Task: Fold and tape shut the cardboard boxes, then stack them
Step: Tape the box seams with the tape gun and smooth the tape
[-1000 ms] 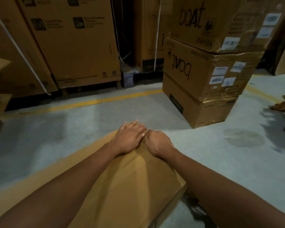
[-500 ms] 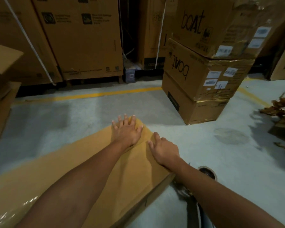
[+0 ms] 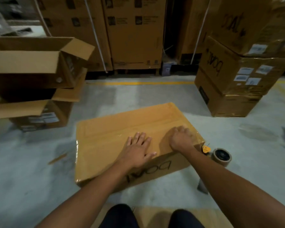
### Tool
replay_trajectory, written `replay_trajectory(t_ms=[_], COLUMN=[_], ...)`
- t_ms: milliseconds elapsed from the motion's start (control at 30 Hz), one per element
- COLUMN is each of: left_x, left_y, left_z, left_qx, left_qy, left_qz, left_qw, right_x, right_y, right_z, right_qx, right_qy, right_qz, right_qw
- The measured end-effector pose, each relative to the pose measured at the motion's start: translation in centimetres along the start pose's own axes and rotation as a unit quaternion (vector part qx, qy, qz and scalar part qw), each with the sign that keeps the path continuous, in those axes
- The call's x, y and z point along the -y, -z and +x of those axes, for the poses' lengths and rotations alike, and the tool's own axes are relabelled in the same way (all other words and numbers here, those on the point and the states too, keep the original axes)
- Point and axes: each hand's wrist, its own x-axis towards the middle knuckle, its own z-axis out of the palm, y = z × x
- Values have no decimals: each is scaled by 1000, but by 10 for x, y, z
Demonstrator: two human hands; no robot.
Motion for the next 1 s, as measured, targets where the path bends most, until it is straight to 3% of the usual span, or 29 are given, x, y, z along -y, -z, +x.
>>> replay_trajectory(t_ms=[133,367,533,800,1000], left_x=[16,114,155,234,261], left_y=[5,-3,9,23,44], left_z=[-40,-102,-89,-17,35], left_qx=[3,-37,-30,-83,-46], left_qy=[22,170,155,180,217], left_qz=[-1,-7,-24,-100,-92], left_qw=[1000,985,987,975,971], right_x=[55,128,169,170,152], right_y=[-13,-42,-58,-75,-50], right_z=[-49,-117,-132,-95,-22], right_qx=[57,67,51,-23,-43], right_qy=[114,258,339,461,485], right_qz=[-30,-64,-104,-175,-186], right_qw=[991,962,934,870,853])
